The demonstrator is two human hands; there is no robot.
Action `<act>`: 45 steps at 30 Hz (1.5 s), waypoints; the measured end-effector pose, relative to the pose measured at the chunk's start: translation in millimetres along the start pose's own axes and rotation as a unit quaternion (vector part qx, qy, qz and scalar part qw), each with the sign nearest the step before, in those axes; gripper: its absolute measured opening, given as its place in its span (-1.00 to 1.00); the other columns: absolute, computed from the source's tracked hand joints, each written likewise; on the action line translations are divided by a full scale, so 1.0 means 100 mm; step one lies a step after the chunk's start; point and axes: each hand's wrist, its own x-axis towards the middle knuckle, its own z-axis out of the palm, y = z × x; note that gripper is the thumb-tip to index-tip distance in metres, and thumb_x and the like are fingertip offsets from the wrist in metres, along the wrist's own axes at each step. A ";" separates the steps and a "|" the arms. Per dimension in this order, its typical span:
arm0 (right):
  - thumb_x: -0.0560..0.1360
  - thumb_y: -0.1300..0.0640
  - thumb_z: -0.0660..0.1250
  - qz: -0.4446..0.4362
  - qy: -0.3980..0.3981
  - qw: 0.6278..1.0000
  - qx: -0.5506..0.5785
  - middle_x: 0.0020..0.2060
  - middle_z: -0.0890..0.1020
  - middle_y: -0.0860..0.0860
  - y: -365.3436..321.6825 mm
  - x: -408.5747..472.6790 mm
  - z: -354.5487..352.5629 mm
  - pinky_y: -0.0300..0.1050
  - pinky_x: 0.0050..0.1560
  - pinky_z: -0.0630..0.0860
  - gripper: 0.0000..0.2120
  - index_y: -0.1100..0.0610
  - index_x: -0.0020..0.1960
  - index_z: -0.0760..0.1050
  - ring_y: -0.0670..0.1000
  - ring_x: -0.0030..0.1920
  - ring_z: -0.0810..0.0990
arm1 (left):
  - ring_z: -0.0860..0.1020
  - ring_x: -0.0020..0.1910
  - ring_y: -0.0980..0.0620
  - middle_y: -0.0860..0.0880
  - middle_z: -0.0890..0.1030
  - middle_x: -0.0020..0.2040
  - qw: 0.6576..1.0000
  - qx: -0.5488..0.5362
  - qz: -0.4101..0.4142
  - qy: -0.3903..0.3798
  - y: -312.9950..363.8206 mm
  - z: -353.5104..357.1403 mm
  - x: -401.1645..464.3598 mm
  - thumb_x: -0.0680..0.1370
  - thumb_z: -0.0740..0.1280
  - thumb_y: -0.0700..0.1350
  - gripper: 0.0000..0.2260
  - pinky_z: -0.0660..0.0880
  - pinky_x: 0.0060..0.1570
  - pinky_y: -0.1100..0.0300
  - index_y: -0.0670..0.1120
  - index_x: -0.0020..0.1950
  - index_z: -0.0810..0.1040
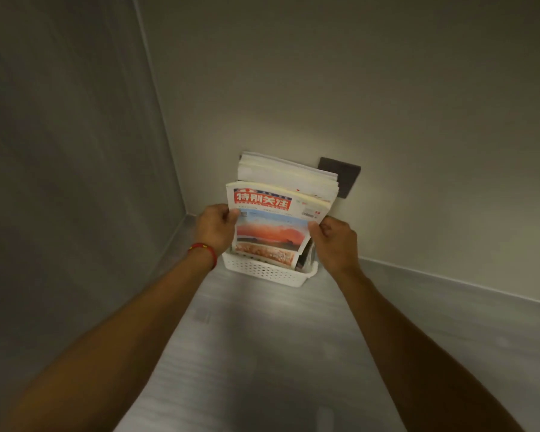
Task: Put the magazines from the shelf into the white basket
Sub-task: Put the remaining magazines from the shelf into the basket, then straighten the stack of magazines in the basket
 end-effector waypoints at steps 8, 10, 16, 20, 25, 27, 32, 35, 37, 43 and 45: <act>0.58 0.04 0.30 0.101 -0.012 0.994 0.028 0.12 0.68 0.03 0.24 0.04 0.42 -0.54 -0.39 0.35 -0.79 0.08 0.16 0.58 -0.09 -0.21 0.58 | 0.65 0.02 -0.05 -0.09 0.72 0.05 0.996 -0.083 -0.031 0.000 -0.27 0.29 0.09 0.62 0.24 -0.17 -0.76 0.58 0.18 0.06 -0.11 0.14 0.68; 0.55 0.10 0.33 0.114 -0.008 0.991 0.063 0.13 0.67 0.00 0.24 0.06 0.42 -0.45 -0.28 0.41 -0.79 0.06 0.17 0.58 -0.08 -0.14 0.61 | 0.63 0.01 -0.03 -0.09 0.70 0.10 0.995 -0.084 -0.042 0.020 -0.24 0.34 0.09 0.61 0.21 -0.22 -0.74 0.59 0.17 0.08 -0.11 0.14 0.68; 0.51 0.27 0.33 0.142 -0.014 0.970 0.198 0.21 0.61 -0.10 0.25 -0.05 0.46 -0.40 -0.19 0.59 -0.61 0.00 0.30 0.51 -0.14 0.02 0.64 | 0.63 0.14 -0.13 -0.14 0.65 0.18 0.993 -0.090 -0.068 0.044 -0.22 0.48 0.15 0.58 0.26 -0.25 -0.86 0.61 0.17 -0.03 -0.20 0.08 0.58; 0.55 0.28 0.28 0.117 -0.038 0.976 0.178 0.29 0.57 -0.06 0.18 -0.04 0.47 -0.05 0.09 0.63 -0.54 -0.05 0.40 0.41 0.01 0.22 0.58 | 0.58 0.16 -0.13 -0.17 0.60 0.21 0.990 -0.097 -0.091 0.049 -0.30 0.45 0.23 0.52 0.31 -0.35 -0.74 0.57 0.13 0.10 -0.15 0.19 0.47; 0.53 0.31 0.33 0.099 -0.067 0.977 0.178 0.37 0.50 -0.06 0.16 -0.05 0.49 -0.46 -0.15 0.52 -0.36 -0.09 0.50 0.23 -0.01 0.27 0.52 | 0.59 0.14 -0.17 -0.19 0.61 0.11 0.983 -0.157 -0.086 0.037 -0.47 0.38 0.37 0.50 0.24 -0.44 -0.77 0.59 0.17 -0.04 -0.14 0.01 0.49; 0.51 0.31 0.36 0.094 -0.090 0.973 0.191 0.38 0.47 -0.09 0.19 -0.04 0.48 -0.42 -0.08 0.51 -0.30 -0.13 0.51 0.20 -0.06 0.26 0.48 | 0.57 0.22 -0.21 -0.20 0.60 0.15 0.981 -0.166 -0.098 0.014 -0.53 0.40 0.40 0.50 0.26 -0.44 -0.78 0.55 0.25 -0.12 -0.18 0.04 0.49; 0.49 0.20 0.43 0.123 -0.020 0.986 0.108 0.38 0.44 -0.03 0.38 -0.01 0.40 -0.03 0.23 0.50 -0.44 -0.03 0.42 0.32 0.06 0.36 0.45 | 0.50 0.31 -0.17 -0.12 0.49 0.32 0.998 -0.029 -0.059 -0.021 -0.64 0.43 0.45 0.43 0.51 -0.21 -0.45 0.51 0.29 -0.10 -0.07 0.37 0.40; 0.46 0.11 0.48 0.184 -0.038 0.981 0.054 0.46 0.33 0.09 0.51 0.07 0.42 0.03 0.31 0.41 -0.33 0.06 0.46 0.23 0.15 0.42 0.37 | 0.43 0.40 -0.15 -0.09 0.41 0.45 0.989 -0.083 -0.083 -0.095 -0.67 0.45 0.55 0.36 0.58 -0.22 -0.20 0.44 0.35 -0.22 -0.03 0.52 0.26; 0.41 0.04 0.52 0.204 -0.092 0.971 0.080 0.48 0.33 0.05 0.54 0.13 0.46 0.11 0.34 0.38 -0.20 0.04 0.50 0.16 0.12 0.44 0.35 | 0.48 0.37 -0.14 -0.05 0.53 0.34 0.977 -0.129 -0.085 -0.150 -0.71 0.50 0.63 0.37 0.55 -0.29 -0.28 0.49 0.31 -0.17 0.01 0.45 0.35; 0.31 0.15 0.61 0.201 -0.123 0.944 0.230 0.09 0.62 -0.20 0.59 0.39 0.69 -0.04 0.06 0.62 -0.35 -0.08 0.28 0.37 -0.05 0.14 0.59 | 0.57 0.25 -0.06 0.14 0.63 0.15 0.955 -0.179 -0.080 -0.224 -0.93 0.57 0.81 0.39 0.53 -0.28 -0.45 0.60 -0.06 0.18 0.18 0.25 0.50; 0.31 0.17 0.61 0.216 -0.116 0.938 0.247 0.19 0.62 -0.03 0.62 0.47 0.73 0.17 0.18 0.56 -0.26 0.03 0.37 0.32 0.06 0.20 0.60 | 0.58 0.21 0.02 0.16 0.62 0.20 0.951 -0.187 -0.060 -0.240 -0.97 0.57 0.83 0.39 0.56 -0.19 -0.43 0.62 -0.08 0.21 0.23 0.29 0.48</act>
